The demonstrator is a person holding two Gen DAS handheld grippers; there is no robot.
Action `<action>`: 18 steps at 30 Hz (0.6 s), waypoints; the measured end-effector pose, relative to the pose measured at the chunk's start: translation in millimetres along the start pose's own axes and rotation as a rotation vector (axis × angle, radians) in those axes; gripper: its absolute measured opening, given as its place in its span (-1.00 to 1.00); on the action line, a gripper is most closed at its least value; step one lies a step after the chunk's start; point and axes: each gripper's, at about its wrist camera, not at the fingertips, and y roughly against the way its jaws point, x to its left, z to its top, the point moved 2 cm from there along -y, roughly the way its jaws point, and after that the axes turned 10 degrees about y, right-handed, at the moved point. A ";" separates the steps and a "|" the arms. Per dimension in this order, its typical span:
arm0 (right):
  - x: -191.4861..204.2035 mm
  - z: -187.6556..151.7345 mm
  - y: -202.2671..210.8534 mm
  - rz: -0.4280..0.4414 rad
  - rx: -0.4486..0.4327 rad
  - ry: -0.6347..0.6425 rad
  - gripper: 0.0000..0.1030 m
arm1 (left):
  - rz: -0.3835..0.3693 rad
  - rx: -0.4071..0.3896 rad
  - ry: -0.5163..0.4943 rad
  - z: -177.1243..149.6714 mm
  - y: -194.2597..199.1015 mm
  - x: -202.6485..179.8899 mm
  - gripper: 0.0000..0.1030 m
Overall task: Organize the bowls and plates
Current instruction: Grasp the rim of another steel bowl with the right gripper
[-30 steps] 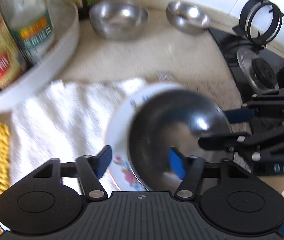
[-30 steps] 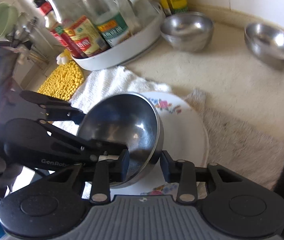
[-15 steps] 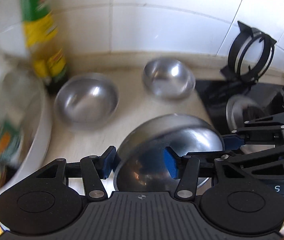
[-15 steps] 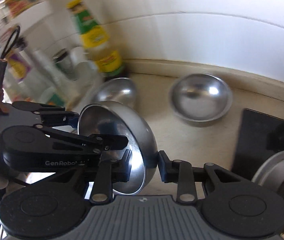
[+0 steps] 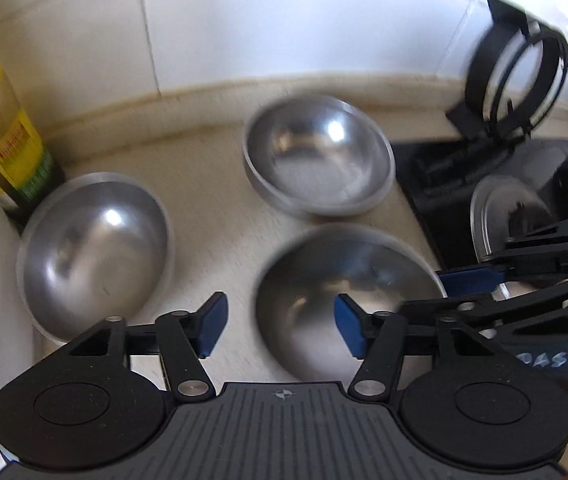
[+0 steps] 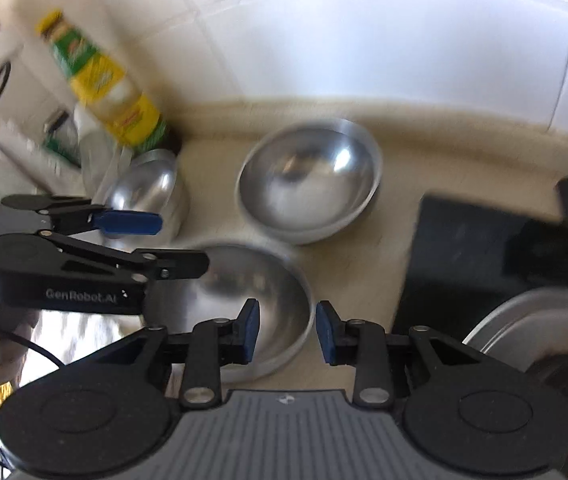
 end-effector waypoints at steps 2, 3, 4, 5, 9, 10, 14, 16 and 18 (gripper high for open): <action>-12.4 14.1 -0.9 -0.044 -0.041 -0.027 -0.33 | 0.001 -0.033 0.017 11.5 3.8 3.1 0.45; -19.6 20.4 -5.7 -0.058 -0.047 -0.043 -0.33 | 0.003 -0.046 0.027 20.0 3.6 4.5 0.50; -26.4 24.9 -11.7 -0.061 -0.050 -0.069 -0.33 | 0.003 -0.055 0.033 28.1 1.8 4.1 0.50; -32.1 28.7 -18.5 -0.056 -0.051 -0.095 -0.33 | 0.003 -0.063 0.040 37.1 -2.8 3.1 0.50; -46.8 37.6 -50.5 -0.054 -0.022 -0.143 -0.32 | 0.030 -0.055 0.075 58.6 -28.5 1.1 0.50; -47.8 38.4 -57.3 -0.042 -0.012 -0.141 -0.31 | 0.043 -0.046 0.076 61.5 -37.6 0.0 0.50; -53.1 39.9 -78.6 -0.016 0.023 -0.156 -0.42 | 0.057 -0.003 0.095 70.2 -63.6 5.1 0.46; -56.7 39.1 -79.8 -0.002 0.017 -0.161 -0.47 | 0.050 0.012 0.086 72.1 -71.0 2.5 0.32; -57.8 39.3 -76.3 0.016 0.008 -0.172 -0.49 | 0.058 0.019 0.071 73.3 -75.5 -1.4 0.23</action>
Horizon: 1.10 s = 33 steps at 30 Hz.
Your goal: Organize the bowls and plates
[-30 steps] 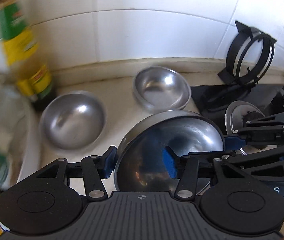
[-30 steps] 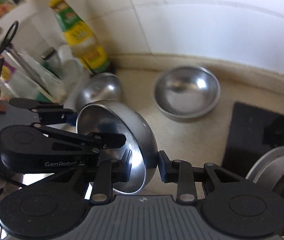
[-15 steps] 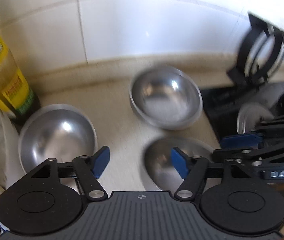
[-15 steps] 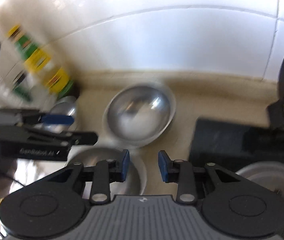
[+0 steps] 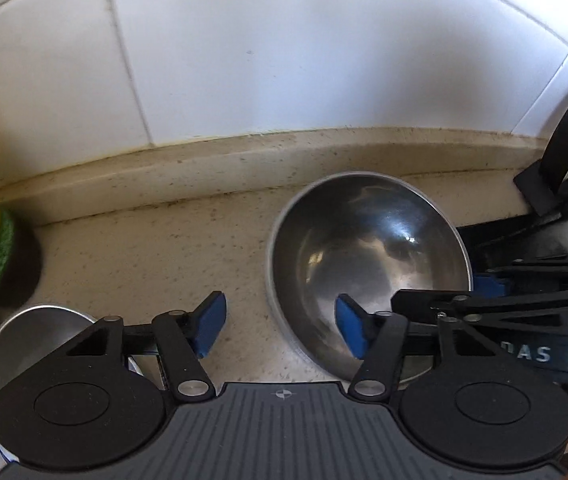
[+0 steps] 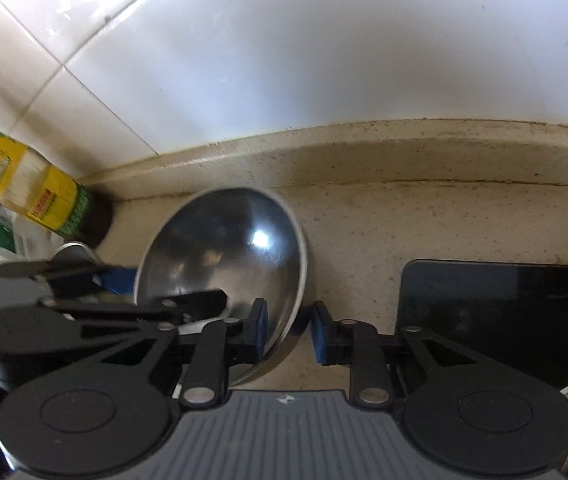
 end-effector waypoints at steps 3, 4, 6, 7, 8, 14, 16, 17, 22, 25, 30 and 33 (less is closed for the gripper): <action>6.6 2.0 7.4 -0.018 -0.016 0.034 -0.49 | -0.036 0.020 0.003 0.4 -2.3 -2.5 0.02; 6.5 3.1 9.8 -0.015 -0.019 0.028 -0.49 | -0.029 0.016 -0.005 0.3 -1.2 -4.4 0.02; 6.9 4.6 17.2 -0.011 -0.030 0.020 -0.49 | -0.020 -0.009 -0.029 -0.4 4.5 -7.9 0.02; 8.0 5.7 22.9 -0.009 -0.041 0.021 -0.49 | -0.022 -0.016 -0.029 0.2 7.7 -8.5 0.03; 9.7 6.0 29.9 -0.007 -0.053 0.025 -0.49 | -0.031 -0.021 -0.022 1.5 10.9 -9.0 0.03; 30.6 0.0 79.2 -0.003 -0.099 0.074 -0.49 | -0.075 -0.093 -0.034 1.5 53.8 -15.3 0.11; 41.7 -7.2 90.6 0.002 -0.096 0.087 -0.49 | -0.092 -0.109 -0.038 -3.1 70.4 -15.5 0.14; 46.1 -12.1 95.6 0.004 -0.093 0.093 -0.49 | -0.098 -0.115 -0.042 -6.7 78.3 -15.8 0.15; 62.4 -32.1 104.3 0.014 -0.061 0.111 -0.49 | -0.104 -0.134 -0.076 -30.4 105.4 -20.6 0.15; 68.3 -42.8 105.9 0.021 -0.045 0.109 -0.49 | -0.114 -0.121 -0.071 -42.3 113.5 -18.3 0.15; 70.2 -57.3 98.4 0.022 0.033 0.106 -0.49 | -0.116 -0.101 -0.075 -54.8 117.5 -20.4 0.15; 70.3 -60.7 96.1 -0.037 0.041 0.132 -0.44 | -0.125 -0.074 -0.081 -60.4 115.5 -17.1 0.17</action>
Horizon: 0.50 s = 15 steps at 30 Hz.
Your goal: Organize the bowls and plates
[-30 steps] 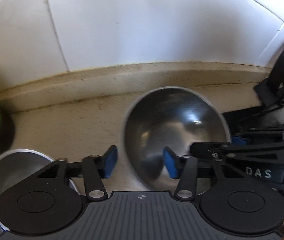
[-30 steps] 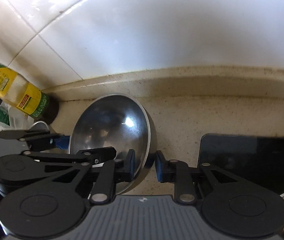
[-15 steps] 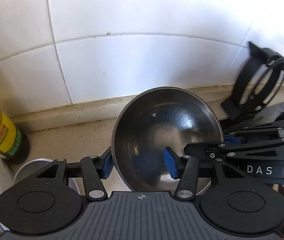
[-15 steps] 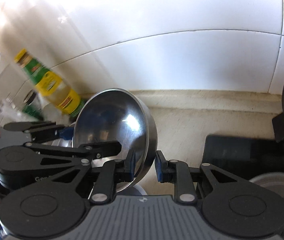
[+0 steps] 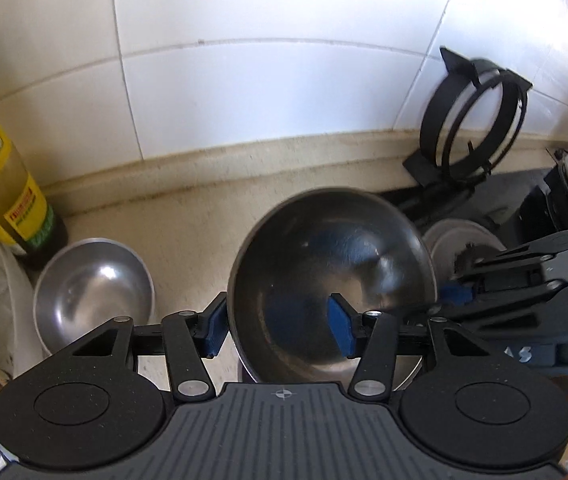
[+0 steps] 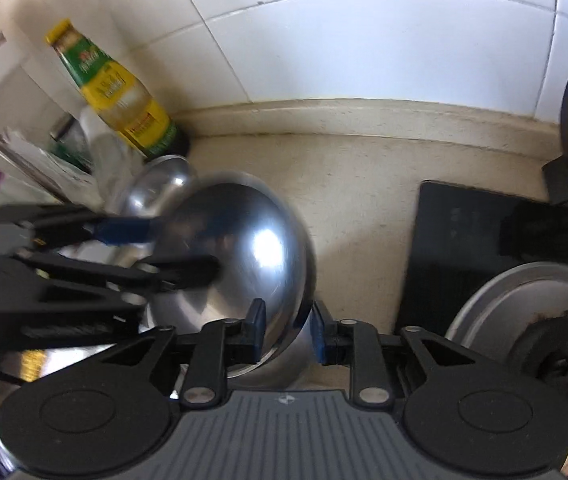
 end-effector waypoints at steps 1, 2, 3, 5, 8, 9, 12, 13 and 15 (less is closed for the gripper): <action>-1.7 0.4 1.4 -0.003 -0.003 -0.004 -0.42 | -0.002 0.005 0.000 -4.1 -0.4 -0.3 0.20; -3.4 1.2 3.6 -0.005 -0.007 -0.004 -0.42 | 0.005 0.000 -0.004 -5.4 0.9 0.6 0.21; -5.7 1.9 7.3 -0.016 -0.017 -0.004 -0.41 | 0.017 -0.014 -0.008 -6.3 3.3 1.7 0.25; -7.4 3.9 13.2 -0.034 -0.036 0.000 -0.40 | 0.029 -0.038 -0.003 -7.2 9.0 6.0 0.33; -9.2 7.9 16.3 -0.031 -0.053 -0.002 -0.36 | 0.036 -0.061 0.028 -7.2 18.5 19.6 0.37; -8.8 9.6 15.8 -0.032 -0.056 0.000 -0.36 | 0.038 -0.067 0.036 -7.3 20.5 23.8 0.39; -3.3 17.4 11.3 -0.019 -0.063 0.016 -0.36 | 0.058 -0.077 0.072 -8.2 25.9 39.4 0.42; -0.1 21.1 8.4 -0.010 -0.066 0.024 -0.36 | 0.062 -0.079 0.085 -9.1 27.9 45.0 0.42; 7.4 30.3 0.1 0.017 -0.065 0.043 -0.36 | 0.077 -0.084 0.116 -10.2 31.0 56.8 0.42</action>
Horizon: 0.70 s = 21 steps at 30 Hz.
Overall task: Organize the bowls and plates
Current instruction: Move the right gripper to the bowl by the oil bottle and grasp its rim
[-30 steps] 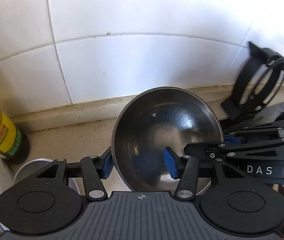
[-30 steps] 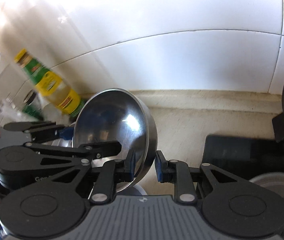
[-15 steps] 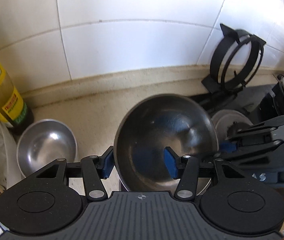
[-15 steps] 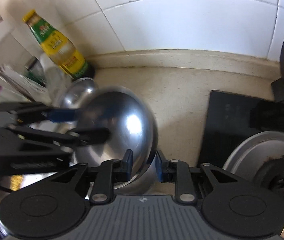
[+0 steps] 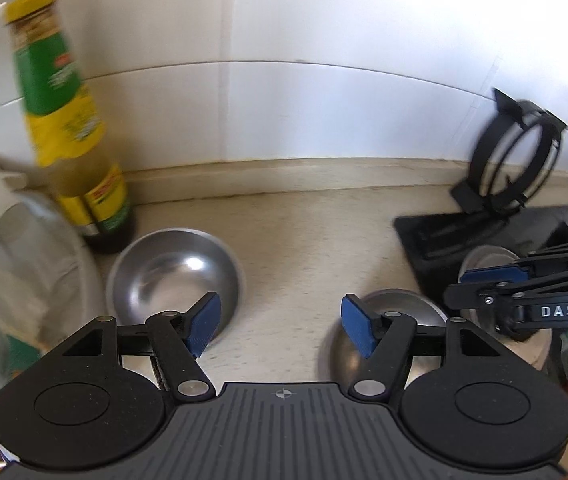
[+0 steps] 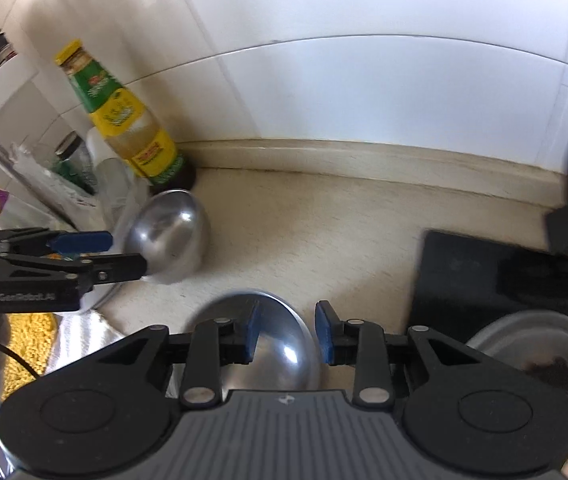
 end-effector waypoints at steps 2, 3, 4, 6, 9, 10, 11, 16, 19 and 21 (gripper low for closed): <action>8.4 10.4 -10.5 0.013 -0.001 0.023 -0.36 | 0.017 -0.004 0.036 1.4 0.0 11.1 0.43; 12.6 17.1 -16.4 0.020 -0.004 0.035 -0.36 | 0.028 -0.004 0.057 2.0 -0.9 17.4 0.44; 16.1 22.7 -21.4 0.027 -0.006 0.043 -0.35 | 0.040 -0.004 0.080 3.2 -2.2 23.3 0.44; 23.6 35.2 -32.2 0.043 -0.009 0.063 -0.35 | 0.067 -0.011 0.121 4.9 -5.7 33.9 0.46; 34.7 52.7 -50.0 0.060 -0.012 0.099 -0.29 | 0.086 -0.023 0.177 4.8 -9.0 46.0 0.49; 37.5 57.0 -57.9 0.062 -0.002 0.106 -0.28 | 0.093 -0.031 0.199 5.0 -9.8 50.0 0.51; 40.1 60.5 -66.2 0.064 0.011 0.112 -0.28 | 0.102 -0.036 0.219 5.3 -11.6 53.3 0.52; 48.7 69.7 -101.3 0.086 0.065 0.138 -0.28 | 0.145 -0.038 0.271 5.5 -23.2 62.5 0.54; 43.1 73.7 -112.4 0.090 0.072 0.127 -0.28 | 0.148 -0.018 0.288 6.0 -31.3 62.8 0.43; 39.3 75.7 -114.8 0.107 0.070 0.112 -0.28 | 0.134 -0.012 0.295 6.3 -32.9 62.1 0.42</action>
